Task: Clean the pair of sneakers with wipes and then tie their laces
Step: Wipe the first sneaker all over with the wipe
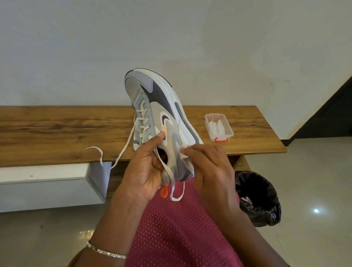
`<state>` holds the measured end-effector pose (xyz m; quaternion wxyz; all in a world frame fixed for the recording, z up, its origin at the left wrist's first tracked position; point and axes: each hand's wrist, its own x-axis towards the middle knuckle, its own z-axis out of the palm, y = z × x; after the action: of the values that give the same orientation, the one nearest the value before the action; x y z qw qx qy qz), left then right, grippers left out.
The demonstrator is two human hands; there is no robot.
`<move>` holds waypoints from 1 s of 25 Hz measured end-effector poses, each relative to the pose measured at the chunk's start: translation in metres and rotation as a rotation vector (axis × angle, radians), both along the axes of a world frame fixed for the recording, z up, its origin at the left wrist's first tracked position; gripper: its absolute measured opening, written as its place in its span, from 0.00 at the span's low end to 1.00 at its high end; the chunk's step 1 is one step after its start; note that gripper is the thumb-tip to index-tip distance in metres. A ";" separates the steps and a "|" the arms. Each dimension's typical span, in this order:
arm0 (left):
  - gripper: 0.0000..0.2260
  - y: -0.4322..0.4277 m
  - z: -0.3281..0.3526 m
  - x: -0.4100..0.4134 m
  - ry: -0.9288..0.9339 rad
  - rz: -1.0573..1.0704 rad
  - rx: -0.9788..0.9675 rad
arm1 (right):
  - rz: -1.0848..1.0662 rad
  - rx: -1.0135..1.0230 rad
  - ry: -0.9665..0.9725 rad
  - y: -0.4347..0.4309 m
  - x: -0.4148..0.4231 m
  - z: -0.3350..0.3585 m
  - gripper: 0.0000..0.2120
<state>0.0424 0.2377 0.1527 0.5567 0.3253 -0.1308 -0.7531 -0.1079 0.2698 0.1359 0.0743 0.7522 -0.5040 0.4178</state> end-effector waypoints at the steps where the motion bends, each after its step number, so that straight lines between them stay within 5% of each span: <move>1: 0.18 0.000 0.000 0.000 0.001 -0.002 -0.005 | 0.007 -0.009 -0.004 -0.008 0.000 0.004 0.16; 5: 0.21 -0.001 -0.001 -0.002 0.000 -0.036 -0.004 | -0.003 0.009 -0.063 -0.044 0.006 0.018 0.09; 15: 0.17 -0.007 -0.002 0.011 0.097 0.021 0.035 | 0.040 -0.033 -0.030 0.007 0.017 -0.024 0.11; 25: 0.11 0.001 -0.007 0.003 0.350 -0.086 0.051 | 0.080 0.050 -0.092 -0.036 0.034 0.009 0.13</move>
<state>0.0455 0.2391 0.1456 0.5299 0.1973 -0.0266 -0.8243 -0.0734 0.2334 0.1448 0.0155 0.7535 -0.4865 0.4419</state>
